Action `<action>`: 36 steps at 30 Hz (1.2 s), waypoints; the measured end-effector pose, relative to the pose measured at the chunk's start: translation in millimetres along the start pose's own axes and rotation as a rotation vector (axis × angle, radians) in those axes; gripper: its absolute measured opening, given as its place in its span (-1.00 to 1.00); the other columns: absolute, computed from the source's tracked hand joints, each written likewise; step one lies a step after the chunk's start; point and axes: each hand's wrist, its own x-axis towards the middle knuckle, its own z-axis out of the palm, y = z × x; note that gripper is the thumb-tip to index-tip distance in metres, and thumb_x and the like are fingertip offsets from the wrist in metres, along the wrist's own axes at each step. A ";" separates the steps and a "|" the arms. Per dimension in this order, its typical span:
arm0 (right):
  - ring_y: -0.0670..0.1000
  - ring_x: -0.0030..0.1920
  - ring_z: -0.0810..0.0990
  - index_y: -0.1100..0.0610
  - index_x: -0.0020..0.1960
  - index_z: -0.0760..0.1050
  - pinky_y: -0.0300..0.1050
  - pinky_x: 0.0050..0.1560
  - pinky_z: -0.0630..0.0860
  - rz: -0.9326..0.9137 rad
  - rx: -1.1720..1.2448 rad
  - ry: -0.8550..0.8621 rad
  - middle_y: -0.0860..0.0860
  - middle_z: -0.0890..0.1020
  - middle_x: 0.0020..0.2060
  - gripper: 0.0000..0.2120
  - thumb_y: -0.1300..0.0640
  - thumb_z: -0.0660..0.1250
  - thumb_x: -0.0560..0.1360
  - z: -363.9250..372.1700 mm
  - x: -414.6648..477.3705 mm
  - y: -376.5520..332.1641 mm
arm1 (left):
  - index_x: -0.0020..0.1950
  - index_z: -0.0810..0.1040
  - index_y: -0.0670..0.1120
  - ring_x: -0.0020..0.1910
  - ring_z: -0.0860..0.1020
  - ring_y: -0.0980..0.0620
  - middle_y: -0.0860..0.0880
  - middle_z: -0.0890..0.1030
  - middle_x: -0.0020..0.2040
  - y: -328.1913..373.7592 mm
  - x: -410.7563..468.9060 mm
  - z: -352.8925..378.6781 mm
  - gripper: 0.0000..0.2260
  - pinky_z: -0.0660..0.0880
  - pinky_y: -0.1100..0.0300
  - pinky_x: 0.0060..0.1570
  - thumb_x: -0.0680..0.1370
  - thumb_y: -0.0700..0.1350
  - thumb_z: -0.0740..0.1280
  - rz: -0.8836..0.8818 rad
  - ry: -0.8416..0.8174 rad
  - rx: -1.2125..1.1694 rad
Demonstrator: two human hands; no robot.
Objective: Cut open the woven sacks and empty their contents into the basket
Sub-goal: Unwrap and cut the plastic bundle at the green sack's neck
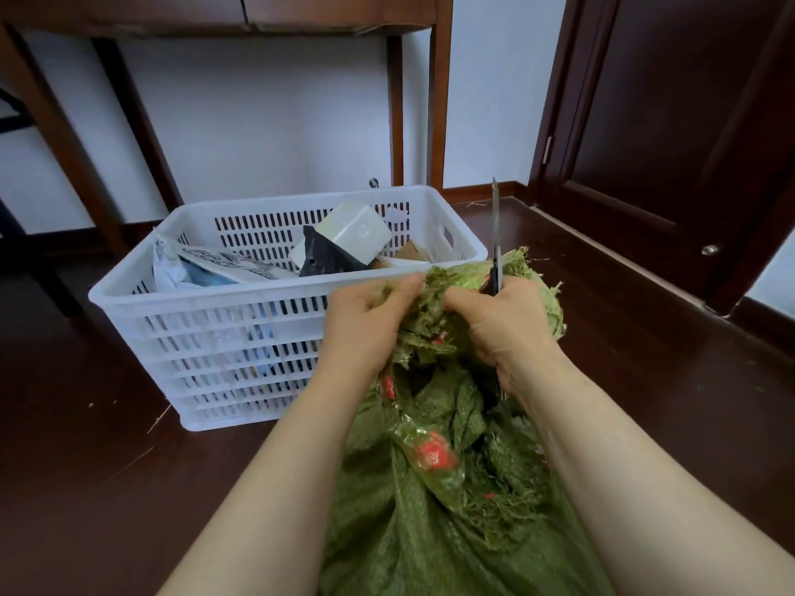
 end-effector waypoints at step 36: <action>-0.14 -0.68 0.16 0.18 -0.17 0.46 -0.41 -0.62 0.07 0.117 -0.199 -0.034 0.10 0.60 -0.40 -0.91 0.24 0.35 0.49 -15.1 -0.8 -19.4 | -0.04 0.62 -0.18 -0.15 0.60 -0.09 -0.09 0.65 -0.20 -13.9 8.5 -0.6 -0.90 0.55 0.01 -0.05 0.46 -0.28 0.37 -0.152 -0.123 -0.402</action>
